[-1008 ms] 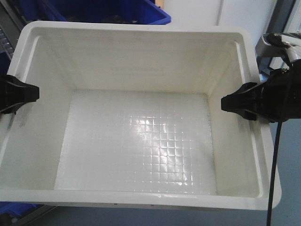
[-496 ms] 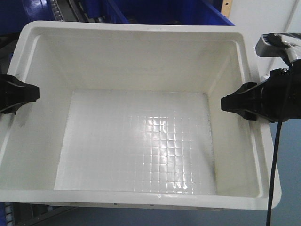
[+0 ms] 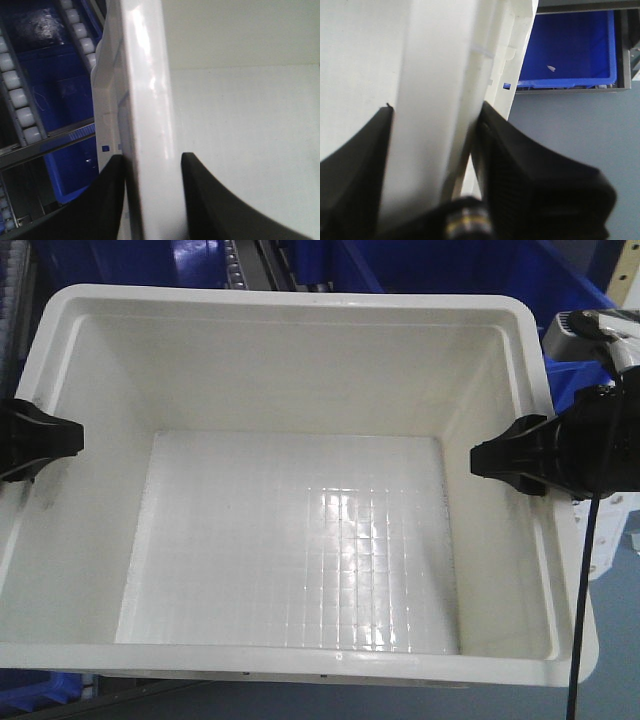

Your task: Move bin from left to right shelf

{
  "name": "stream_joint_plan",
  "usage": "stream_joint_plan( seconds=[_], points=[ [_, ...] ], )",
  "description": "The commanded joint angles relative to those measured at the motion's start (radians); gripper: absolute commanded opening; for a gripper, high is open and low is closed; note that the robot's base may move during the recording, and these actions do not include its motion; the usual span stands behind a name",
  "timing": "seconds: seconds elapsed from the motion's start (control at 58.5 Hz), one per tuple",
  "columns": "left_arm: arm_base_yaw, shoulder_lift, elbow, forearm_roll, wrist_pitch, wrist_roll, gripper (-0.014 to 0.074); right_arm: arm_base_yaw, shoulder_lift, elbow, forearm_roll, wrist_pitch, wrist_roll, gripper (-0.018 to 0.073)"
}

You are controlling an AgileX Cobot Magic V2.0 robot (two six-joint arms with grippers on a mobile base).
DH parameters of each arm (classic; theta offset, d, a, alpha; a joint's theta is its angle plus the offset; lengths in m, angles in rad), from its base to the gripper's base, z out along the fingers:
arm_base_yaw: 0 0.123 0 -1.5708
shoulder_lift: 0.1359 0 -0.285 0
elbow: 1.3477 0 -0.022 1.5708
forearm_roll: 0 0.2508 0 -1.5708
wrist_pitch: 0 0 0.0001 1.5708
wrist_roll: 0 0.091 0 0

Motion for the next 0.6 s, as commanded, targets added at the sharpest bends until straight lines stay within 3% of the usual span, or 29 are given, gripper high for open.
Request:
stream_joint_plan(
  seconds=[0.0, 0.581],
  points=[
    [-0.007, -0.029, -0.038, -0.065, -0.102, 0.026, -0.0006, 0.002, -0.035, -0.041, 0.061, -0.076, -0.053, -0.0004],
    [-0.007, -0.029, -0.038, -0.065, -0.102, 0.026, -0.0006, 0.002, -0.035, -0.041, 0.061, -0.076, -0.053, -0.0004]
  ],
)
